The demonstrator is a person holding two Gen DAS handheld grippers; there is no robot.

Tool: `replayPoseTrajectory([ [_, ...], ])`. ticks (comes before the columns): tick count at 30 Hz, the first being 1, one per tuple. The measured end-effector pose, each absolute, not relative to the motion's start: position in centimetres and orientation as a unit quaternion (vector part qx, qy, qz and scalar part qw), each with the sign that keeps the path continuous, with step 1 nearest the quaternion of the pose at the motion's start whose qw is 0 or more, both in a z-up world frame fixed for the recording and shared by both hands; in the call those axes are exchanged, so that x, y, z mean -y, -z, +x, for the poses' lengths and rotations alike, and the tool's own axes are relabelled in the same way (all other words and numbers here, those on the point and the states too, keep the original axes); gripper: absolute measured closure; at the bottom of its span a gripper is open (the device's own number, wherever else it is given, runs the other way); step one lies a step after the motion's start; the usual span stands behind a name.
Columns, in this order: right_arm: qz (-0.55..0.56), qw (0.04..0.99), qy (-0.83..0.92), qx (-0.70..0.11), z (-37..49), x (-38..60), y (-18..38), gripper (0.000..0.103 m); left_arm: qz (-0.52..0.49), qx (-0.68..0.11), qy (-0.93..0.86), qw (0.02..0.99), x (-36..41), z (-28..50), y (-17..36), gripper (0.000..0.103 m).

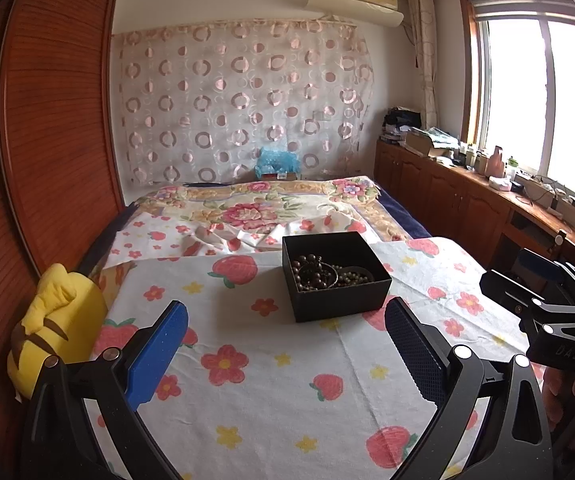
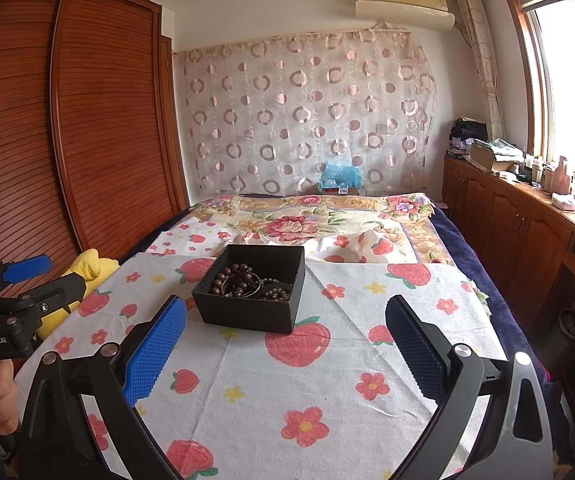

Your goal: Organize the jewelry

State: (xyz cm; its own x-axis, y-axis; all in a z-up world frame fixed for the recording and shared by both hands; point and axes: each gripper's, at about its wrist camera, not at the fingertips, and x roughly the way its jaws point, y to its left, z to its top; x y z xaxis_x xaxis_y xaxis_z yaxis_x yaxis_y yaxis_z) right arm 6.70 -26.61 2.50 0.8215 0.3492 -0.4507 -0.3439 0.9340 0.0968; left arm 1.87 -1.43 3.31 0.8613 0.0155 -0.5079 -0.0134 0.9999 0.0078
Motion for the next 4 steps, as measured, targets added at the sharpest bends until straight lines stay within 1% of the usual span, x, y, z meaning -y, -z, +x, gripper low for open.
replayPoseTrajectory([
  [4,0.005,0.954,-0.182,-0.237,6.74,26.63,-2.51,0.003,0.002,-0.262,-0.008,0.965,1.48,1.84,-3.3,0.008],
])
